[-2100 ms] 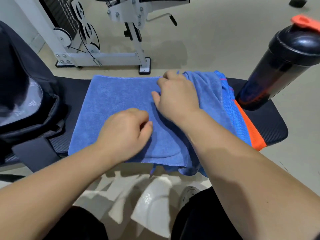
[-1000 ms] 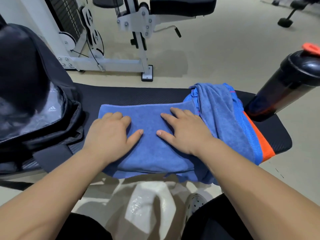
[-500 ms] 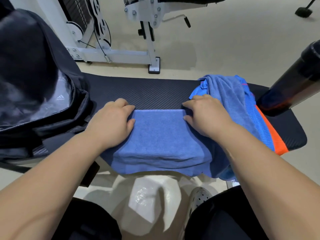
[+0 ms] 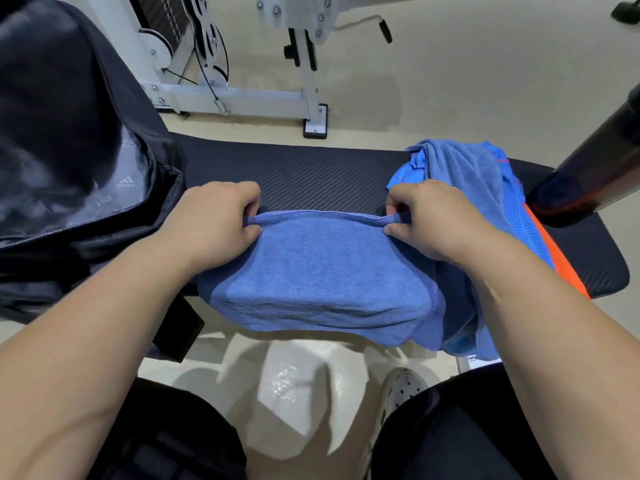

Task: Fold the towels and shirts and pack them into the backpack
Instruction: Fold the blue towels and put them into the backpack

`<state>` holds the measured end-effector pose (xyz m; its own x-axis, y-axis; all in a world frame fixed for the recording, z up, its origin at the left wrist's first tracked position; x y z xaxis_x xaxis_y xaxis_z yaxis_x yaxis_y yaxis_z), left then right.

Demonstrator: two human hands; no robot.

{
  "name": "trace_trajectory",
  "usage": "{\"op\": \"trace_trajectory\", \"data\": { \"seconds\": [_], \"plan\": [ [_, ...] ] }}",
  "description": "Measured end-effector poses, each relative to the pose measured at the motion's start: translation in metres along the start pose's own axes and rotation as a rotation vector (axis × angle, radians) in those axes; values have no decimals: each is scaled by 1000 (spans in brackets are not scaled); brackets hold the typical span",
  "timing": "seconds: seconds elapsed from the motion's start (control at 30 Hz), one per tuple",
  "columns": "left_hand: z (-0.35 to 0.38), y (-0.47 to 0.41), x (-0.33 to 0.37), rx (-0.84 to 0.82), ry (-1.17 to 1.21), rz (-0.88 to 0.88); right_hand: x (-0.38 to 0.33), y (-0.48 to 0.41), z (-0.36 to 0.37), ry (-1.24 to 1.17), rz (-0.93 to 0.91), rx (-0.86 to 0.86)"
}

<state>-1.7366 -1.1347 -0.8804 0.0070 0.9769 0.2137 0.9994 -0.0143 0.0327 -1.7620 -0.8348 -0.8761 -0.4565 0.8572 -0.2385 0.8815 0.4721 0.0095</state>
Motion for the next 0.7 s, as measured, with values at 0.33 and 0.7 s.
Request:
{"op": "trace_trajectory", "data": {
  "seconds": [0.33,0.7],
  "plan": [
    [-26,1,-16,-69,275,-59,19,10,-19,-323,-72,-20],
    [-46,-44,-21,110,166,-3,30,-42,-44,-158,-10,17]
  ]
}}
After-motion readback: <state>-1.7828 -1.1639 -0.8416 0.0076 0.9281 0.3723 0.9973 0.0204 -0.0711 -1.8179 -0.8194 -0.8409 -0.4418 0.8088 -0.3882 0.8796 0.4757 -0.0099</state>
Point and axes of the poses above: each hand's wrist, its own y-axis away from the middle knuckle, its own z-axis out of the palm, x = y × z, the point moved 1 cm from there along -y, towards the middle knuckle, and after that the axes turned 10 degrees about -z, right-handed, at the moved point
